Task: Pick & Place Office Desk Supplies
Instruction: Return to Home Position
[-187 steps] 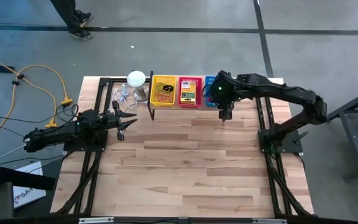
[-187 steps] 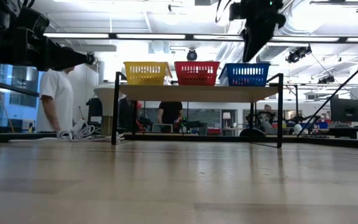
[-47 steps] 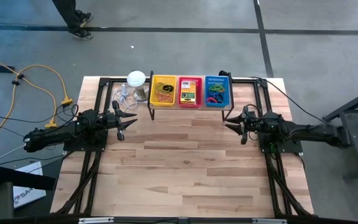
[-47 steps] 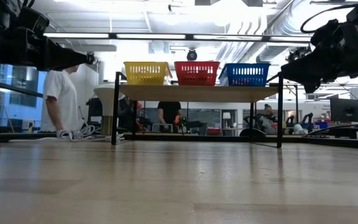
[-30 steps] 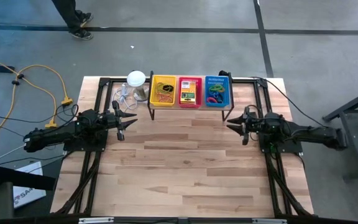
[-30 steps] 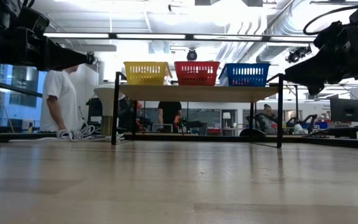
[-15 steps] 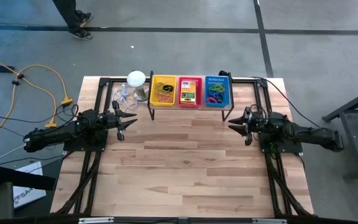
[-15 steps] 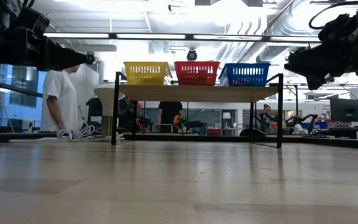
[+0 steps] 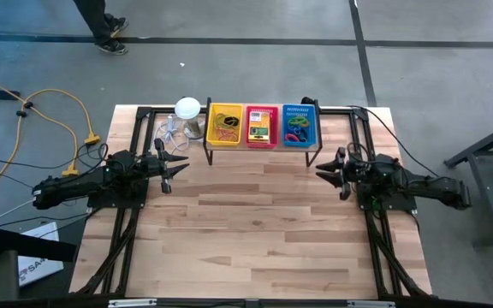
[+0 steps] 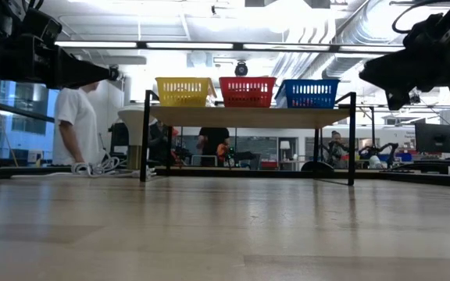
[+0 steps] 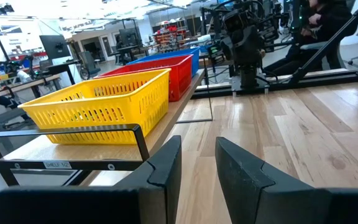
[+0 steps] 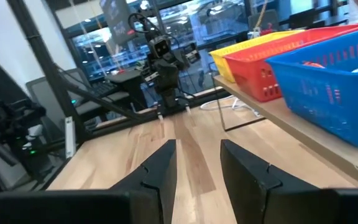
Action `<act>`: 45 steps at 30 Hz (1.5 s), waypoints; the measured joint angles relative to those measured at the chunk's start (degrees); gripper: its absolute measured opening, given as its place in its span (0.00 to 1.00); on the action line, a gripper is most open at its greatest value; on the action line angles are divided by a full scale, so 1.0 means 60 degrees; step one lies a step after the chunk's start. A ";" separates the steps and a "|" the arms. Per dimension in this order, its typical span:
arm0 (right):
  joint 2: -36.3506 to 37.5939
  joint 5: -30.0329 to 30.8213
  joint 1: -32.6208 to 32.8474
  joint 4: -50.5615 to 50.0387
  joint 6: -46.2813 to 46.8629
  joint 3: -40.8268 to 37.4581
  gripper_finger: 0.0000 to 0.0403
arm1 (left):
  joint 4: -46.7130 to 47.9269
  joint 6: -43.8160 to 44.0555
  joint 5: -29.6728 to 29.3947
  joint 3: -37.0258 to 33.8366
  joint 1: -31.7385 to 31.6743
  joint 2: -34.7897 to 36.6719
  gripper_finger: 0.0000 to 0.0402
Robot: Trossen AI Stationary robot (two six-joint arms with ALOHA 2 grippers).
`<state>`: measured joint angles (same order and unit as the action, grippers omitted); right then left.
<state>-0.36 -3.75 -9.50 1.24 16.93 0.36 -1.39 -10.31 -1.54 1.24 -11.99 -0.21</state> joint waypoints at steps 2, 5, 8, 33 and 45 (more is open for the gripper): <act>0.0000 -0.0187 0.0004 0.0020 -0.0004 -0.0004 0.28 | 0.0000 0.0000 -0.0004 -0.0002 0.0000 0.0000 0.23; 0.0003 -0.0203 0.0003 0.0031 0.0000 -0.0007 0.28 | 0.0003 0.0000 -0.0002 0.0001 0.0000 -0.0001 0.23; 0.0004 -0.0147 0.0000 0.0036 0.0000 -0.0007 0.28 | 0.0004 0.0000 -0.0001 0.0002 0.0000 -0.0001 0.23; -0.0025 0.0568 0.0004 -0.0085 0.0146 -0.0007 0.28 | 0.0004 0.0000 -0.0001 -0.0001 0.0000 0.0000 0.23; -0.0025 0.0579 0.0004 -0.0089 0.0142 -0.0007 0.28 | 0.0001 0.0000 -0.0002 0.0000 0.0000 0.0000 0.23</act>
<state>-0.51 -0.27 -9.47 0.71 17.78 0.32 -1.38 -10.31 -1.55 1.25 -11.99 -0.21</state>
